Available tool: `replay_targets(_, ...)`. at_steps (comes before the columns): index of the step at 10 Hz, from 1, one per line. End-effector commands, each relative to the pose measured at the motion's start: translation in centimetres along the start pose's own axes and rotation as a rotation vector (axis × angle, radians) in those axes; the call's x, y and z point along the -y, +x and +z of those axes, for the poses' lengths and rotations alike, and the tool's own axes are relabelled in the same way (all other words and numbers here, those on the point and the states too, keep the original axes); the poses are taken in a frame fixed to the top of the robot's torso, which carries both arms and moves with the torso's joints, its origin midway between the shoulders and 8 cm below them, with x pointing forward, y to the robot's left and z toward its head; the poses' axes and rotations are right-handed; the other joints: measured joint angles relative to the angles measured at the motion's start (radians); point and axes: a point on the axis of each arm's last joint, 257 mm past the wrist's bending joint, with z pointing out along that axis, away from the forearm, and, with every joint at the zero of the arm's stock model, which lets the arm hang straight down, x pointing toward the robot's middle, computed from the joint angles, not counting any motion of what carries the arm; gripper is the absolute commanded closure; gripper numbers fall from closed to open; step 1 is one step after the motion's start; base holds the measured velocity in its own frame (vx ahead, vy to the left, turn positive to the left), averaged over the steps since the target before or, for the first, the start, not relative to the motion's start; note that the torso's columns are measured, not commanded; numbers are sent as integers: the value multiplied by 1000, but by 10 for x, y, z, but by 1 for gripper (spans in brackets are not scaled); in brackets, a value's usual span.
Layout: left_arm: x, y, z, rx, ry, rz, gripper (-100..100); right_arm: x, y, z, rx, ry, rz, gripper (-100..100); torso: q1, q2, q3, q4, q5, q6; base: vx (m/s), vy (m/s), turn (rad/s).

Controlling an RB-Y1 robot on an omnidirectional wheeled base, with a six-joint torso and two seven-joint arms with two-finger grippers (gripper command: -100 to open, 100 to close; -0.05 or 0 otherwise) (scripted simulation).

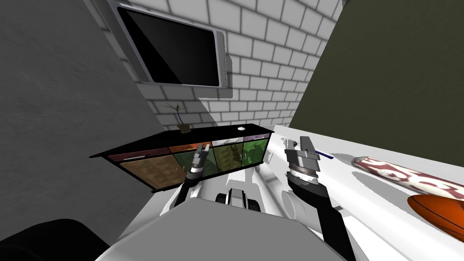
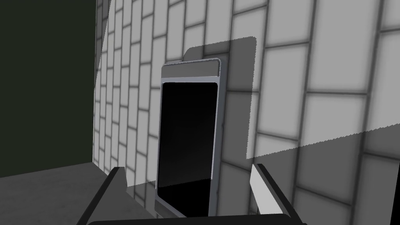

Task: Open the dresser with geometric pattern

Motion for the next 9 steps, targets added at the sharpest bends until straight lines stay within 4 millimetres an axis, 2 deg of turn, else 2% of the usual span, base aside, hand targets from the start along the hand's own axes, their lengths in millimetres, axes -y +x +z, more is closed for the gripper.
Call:
replay_targets(1,-17,-7,-18,12,-22,-14,-100,0,0,0,0,0,0,0,0,-1,0,0,0,0,132,-68,28)
replay_targets(7,-53,-24,-60,65,-77,-46,-100,0,0,0,0,0,0,0,1,0,0,0,0,0,131,-78,28)
replay_targets(9,-61,-26,-69,77,-94,-51,-100,0,0,0,0,0,0,0,1,2,1,1,0,0,74,-52,13)
